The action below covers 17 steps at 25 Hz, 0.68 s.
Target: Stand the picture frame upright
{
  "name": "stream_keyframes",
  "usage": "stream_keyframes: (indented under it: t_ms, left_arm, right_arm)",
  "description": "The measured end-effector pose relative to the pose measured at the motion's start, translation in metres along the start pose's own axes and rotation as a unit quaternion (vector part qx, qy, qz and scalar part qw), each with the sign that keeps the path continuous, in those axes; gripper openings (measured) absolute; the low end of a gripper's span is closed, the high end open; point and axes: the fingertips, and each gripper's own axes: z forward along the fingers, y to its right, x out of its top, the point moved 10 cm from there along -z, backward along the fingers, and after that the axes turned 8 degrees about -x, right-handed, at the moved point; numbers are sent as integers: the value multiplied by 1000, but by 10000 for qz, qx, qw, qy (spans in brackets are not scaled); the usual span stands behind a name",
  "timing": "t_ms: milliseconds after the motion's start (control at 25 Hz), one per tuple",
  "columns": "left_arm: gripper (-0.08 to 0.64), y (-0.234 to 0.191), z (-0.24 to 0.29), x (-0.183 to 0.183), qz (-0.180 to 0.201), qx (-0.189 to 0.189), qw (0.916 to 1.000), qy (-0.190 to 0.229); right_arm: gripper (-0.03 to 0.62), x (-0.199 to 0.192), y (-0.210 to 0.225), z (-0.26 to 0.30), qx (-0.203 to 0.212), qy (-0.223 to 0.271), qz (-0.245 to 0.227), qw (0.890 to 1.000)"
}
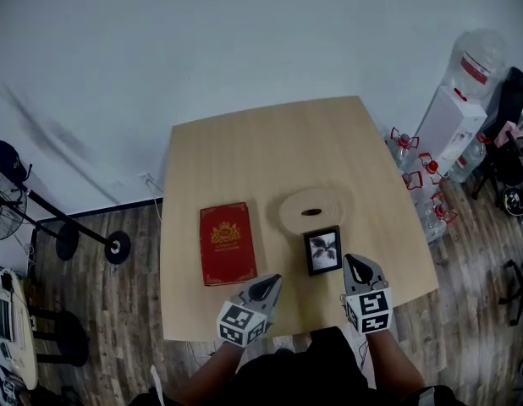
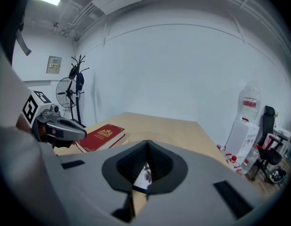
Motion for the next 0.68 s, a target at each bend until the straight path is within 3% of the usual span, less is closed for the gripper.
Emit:
stream_keyframes:
  t_ms: [680]
  left_arm:
    - [3, 17, -14, -2, 49, -53, 10000, 25]
  right_arm:
    - [9, 6, -18, -23, 69, 258, -189, 9995]
